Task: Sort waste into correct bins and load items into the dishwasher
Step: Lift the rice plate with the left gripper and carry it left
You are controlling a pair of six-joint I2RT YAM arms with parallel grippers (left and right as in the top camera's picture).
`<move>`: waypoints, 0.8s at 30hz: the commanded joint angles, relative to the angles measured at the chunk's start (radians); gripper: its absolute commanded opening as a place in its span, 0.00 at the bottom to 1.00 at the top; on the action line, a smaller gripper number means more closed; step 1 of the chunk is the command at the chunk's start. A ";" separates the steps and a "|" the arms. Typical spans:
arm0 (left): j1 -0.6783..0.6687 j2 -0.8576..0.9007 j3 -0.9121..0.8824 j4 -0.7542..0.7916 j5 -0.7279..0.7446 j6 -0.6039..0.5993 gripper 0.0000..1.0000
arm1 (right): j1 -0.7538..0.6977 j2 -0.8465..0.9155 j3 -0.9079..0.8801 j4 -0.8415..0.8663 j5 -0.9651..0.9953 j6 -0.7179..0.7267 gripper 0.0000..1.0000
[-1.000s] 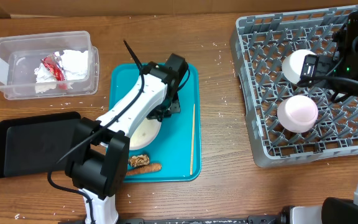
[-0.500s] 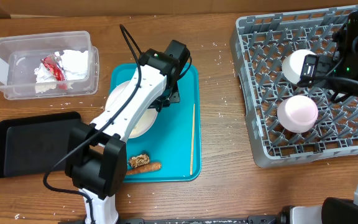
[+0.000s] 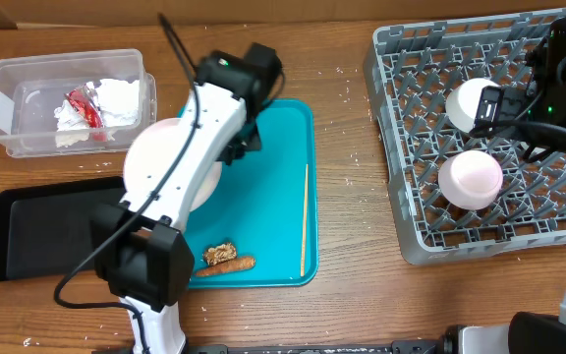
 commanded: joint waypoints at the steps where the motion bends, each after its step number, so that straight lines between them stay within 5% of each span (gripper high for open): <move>1: 0.066 0.008 0.063 -0.029 -0.039 -0.032 0.04 | -0.003 -0.003 0.008 0.004 0.007 0.000 1.00; 15: 0.472 0.008 0.092 -0.040 0.264 -0.027 0.04 | -0.003 -0.003 0.008 0.004 0.007 0.000 1.00; 24: 0.648 0.008 0.091 0.016 0.430 0.079 0.04 | -0.003 -0.003 0.008 0.004 0.007 0.000 1.00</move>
